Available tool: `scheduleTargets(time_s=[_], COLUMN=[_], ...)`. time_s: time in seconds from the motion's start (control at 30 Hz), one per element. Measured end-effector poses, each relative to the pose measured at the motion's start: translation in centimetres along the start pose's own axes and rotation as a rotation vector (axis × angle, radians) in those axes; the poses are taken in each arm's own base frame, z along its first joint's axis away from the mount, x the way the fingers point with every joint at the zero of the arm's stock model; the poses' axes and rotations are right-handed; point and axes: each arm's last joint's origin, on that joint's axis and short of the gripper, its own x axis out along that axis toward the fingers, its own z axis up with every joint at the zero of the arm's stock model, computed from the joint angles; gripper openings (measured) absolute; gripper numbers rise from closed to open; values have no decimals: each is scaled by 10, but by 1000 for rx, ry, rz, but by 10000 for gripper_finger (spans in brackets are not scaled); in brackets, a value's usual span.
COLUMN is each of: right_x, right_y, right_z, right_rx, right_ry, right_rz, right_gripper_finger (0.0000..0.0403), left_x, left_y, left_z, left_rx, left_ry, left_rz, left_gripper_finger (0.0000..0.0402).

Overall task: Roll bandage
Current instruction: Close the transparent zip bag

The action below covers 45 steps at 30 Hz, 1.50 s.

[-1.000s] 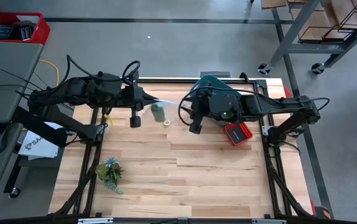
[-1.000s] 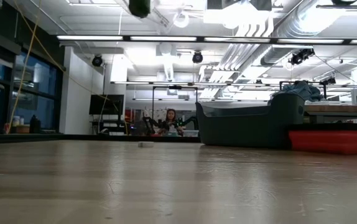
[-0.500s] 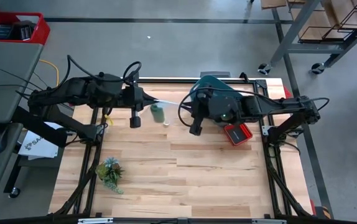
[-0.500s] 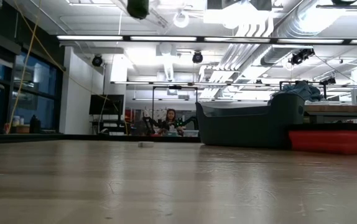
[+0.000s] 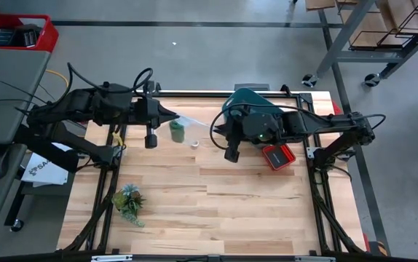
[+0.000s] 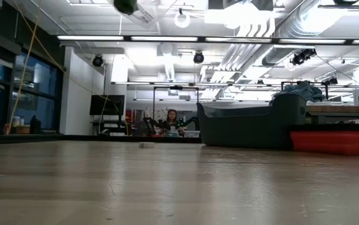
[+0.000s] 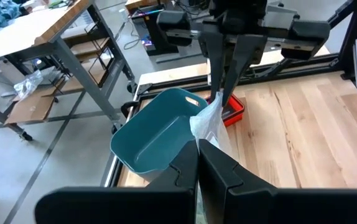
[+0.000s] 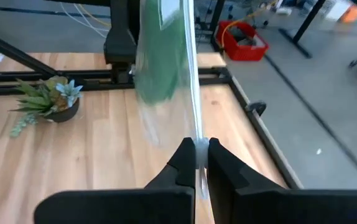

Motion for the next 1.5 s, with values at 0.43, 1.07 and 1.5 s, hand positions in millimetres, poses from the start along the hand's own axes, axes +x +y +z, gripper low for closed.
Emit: scheduleTargets(time_s=[0.43,1.07,1.5], right_x=[2,9,36], right_y=[1,-30,18], right_z=[-7,-26,-107], right_rx=[9,129,342], right_ry=[53,278,681], right_rz=[10,-17,221], right_gripper_finger=[22,4,119], left_x=[-13,-25,58], left_y=[6,9,-51], left_z=[2,-5,-74], left_rx=[-5,-58,-318], left_ry=[-32,-13,45], left_rz=[57,59,-290], left_gripper_finger=[0,0,0])
